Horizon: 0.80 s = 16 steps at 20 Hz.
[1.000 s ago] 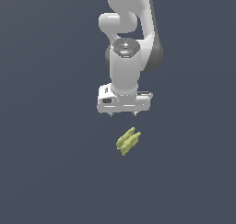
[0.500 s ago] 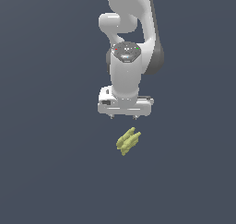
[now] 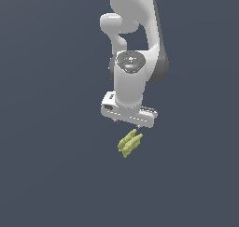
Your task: Pick up the object and move it to a goal position.
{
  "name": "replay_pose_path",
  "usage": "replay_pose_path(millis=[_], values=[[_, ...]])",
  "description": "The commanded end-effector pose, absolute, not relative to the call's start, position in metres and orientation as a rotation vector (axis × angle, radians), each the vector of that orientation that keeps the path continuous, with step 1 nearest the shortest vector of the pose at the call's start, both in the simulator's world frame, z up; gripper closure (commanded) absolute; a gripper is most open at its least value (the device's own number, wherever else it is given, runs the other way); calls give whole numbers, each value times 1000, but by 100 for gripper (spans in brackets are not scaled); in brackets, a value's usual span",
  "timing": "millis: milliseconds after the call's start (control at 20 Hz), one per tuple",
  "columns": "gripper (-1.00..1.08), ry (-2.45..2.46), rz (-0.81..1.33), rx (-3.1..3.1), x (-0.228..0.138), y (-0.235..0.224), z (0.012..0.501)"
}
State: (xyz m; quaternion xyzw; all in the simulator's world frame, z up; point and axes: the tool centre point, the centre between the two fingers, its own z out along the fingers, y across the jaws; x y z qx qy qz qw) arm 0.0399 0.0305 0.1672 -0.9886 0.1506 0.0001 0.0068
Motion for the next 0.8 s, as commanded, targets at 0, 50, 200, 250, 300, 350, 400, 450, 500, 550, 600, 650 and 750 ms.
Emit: replay_pose_path(millis=[0, 50, 200, 250, 300, 350, 400, 450, 500, 550, 600, 650, 750], values=[[-92, 575, 2, -3075, 45, 32, 164], [-92, 615, 2, -3068, 47, 33, 162], [-92, 735, 3, -3043, 53, 36, 158], [-92, 775, 4, -3034, 54, 36, 157], [-92, 814, 4, -3024, 56, 37, 155], [-92, 854, 4, -3014, 58, 38, 154], [-92, 893, 4, -3003, 60, 39, 152], [-92, 932, 4, -2992, 62, 40, 151], [-92, 969, 4, -2981, 64, 41, 149], [-92, 1004, 4, -2970, 65, 41, 148], [-92, 1036, 4, -2959, 67, 42, 147], [-92, 1067, 3, -2949, 68, 43, 146], [-92, 1121, 3, -2930, 71, 44, 143]])
